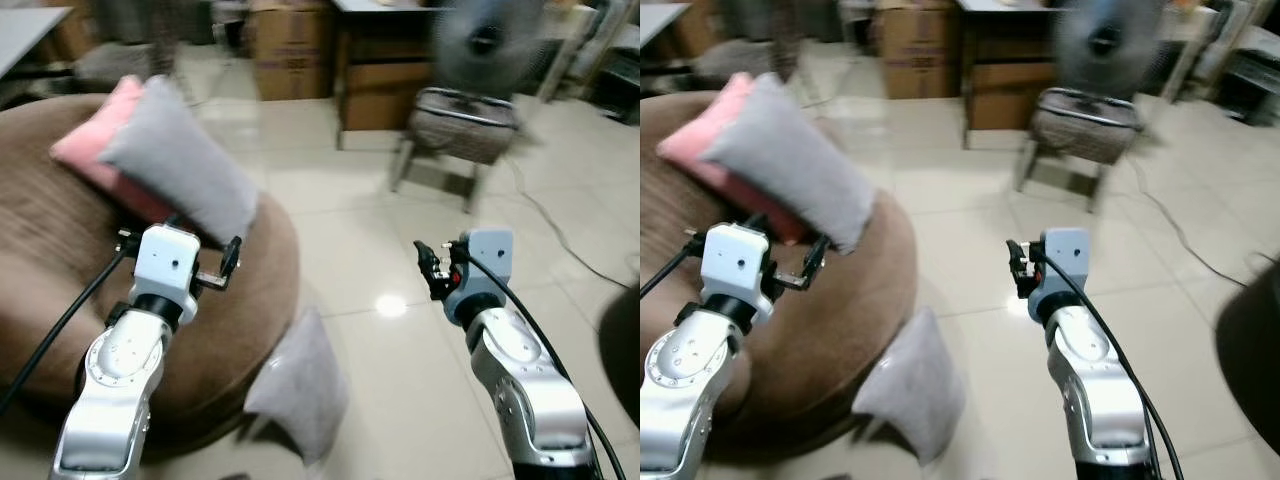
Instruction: Move the pillow to the sofa from floor
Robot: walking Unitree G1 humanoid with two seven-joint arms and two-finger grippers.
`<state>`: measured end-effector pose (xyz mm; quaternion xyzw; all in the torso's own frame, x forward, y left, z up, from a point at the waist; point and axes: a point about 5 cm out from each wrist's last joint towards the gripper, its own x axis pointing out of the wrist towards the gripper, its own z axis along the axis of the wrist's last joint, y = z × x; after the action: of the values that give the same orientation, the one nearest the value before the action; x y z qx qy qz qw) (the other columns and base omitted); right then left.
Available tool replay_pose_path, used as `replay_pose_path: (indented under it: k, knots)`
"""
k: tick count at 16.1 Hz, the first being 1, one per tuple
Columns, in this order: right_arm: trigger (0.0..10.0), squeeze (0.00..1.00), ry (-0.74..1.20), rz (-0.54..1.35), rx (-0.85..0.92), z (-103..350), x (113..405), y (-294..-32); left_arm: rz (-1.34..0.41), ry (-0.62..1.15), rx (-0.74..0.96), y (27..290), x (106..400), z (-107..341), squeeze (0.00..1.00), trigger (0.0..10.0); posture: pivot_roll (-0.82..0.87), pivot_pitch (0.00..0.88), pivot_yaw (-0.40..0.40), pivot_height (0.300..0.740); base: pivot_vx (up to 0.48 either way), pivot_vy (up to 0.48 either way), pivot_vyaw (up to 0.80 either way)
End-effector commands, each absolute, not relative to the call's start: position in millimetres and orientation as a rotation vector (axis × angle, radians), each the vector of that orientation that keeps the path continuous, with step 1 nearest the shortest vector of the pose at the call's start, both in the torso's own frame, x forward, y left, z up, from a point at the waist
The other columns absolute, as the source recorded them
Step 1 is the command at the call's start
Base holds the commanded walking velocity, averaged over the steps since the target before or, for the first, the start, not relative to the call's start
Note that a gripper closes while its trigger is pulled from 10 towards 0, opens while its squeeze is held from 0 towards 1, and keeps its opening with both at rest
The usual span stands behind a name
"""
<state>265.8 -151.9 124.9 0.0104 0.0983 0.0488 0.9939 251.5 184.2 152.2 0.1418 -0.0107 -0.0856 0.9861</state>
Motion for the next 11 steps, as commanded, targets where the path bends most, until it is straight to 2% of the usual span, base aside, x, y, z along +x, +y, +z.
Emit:
replay_pose_path:
  k: [1, 5, 8, 11]
  knots:
    - [10.0, 0.0, 0.191, 0.106, 0.008, 124.9, 266.7, -151.3, -0.167, -0.011, 0.287, 185.2, 251.7, 150.1, 0.0, 10.0, 0.07, 0.0, -0.024, 0.74, 0.356, 0.0, 0.0]
    - [10.0, 0.0, 0.195, 0.127, -0.007, 123.6, 266.2, -148.7, -0.167, -0.011, 0.288, 186.4, 251.7, 150.1, 0.0, 10.0, 0.07, 0.0, -0.024, 0.74, 0.356, 0.0, 0.0]
    - [10.0, 0.0, 0.194, 0.145, -0.007, 123.1, 265.6, -147.1, -0.167, -0.011, 0.287, 186.5, 251.9, 150.1, 0.0, 10.0, 0.07, 0.0, -0.027, 0.74, 0.352, 0.0, -0.77]
    - [10.0, 0.0, 0.193, 0.138, -0.009, 122.9, 265.6, -148.4, -0.171, -0.014, 0.286, 187.0, 249.2, 149.2, 0.0, 10.0, 0.07, 0.0, -0.026, 0.74, 0.086, 0.0, 0.0]
